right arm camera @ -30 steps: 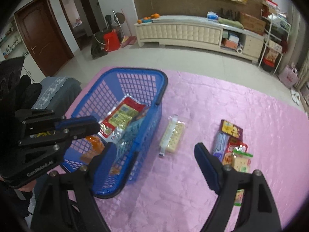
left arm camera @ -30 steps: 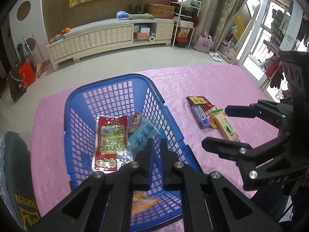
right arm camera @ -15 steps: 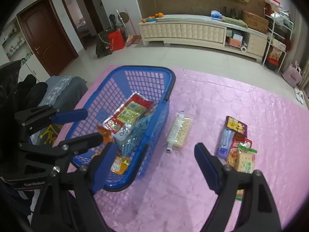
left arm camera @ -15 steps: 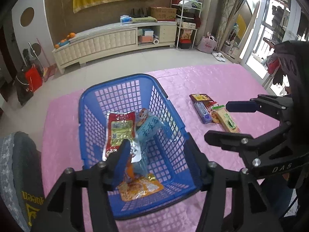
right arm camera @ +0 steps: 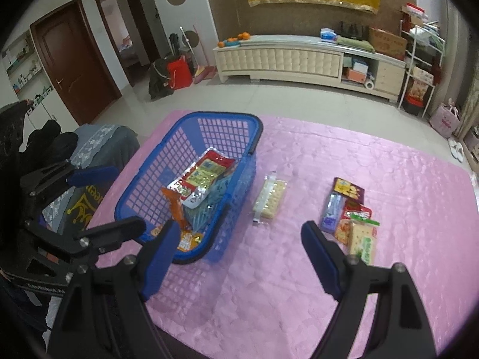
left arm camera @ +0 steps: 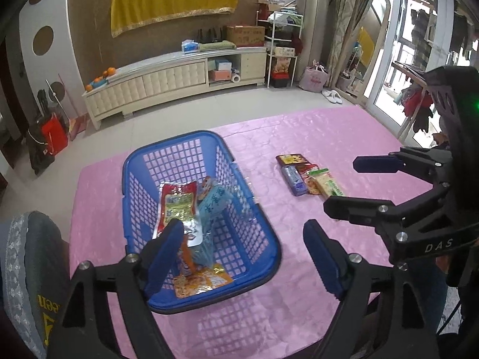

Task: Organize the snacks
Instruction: 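Withdraw both grippers from the basket and move toward the remaining snacks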

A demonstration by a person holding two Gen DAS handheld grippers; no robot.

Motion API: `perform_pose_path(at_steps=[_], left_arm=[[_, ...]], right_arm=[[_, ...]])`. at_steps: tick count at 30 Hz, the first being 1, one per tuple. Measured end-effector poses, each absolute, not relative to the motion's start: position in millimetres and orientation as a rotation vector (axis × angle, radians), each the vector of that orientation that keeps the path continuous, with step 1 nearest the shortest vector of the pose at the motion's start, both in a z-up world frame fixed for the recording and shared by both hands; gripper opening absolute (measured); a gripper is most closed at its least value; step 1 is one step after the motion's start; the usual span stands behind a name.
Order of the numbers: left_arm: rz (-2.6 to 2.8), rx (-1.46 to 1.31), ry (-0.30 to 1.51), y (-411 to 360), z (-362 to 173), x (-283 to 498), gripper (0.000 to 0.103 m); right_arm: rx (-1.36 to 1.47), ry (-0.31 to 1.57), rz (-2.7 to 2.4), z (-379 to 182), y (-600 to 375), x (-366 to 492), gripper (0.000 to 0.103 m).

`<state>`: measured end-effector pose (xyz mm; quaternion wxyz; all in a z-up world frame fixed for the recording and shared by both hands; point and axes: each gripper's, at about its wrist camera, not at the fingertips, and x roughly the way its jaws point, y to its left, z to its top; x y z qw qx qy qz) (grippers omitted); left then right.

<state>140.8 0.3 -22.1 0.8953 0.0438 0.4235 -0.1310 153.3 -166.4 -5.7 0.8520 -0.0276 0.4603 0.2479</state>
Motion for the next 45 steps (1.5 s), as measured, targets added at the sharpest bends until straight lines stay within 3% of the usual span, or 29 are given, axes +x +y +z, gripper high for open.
perform_pose_path(at_steps=[17, 45], left_arm=[[-0.328, 0.120, 0.901, -92, -30, 148, 0.081], [-0.318, 0.186, 1.032, -164, -134, 189, 0.081]], right_arm=[[-0.041, 1.010, 0.407, -15, -261, 142, 0.086], [0.041, 1.208, 0.351, -142, -321, 187, 0.086]])
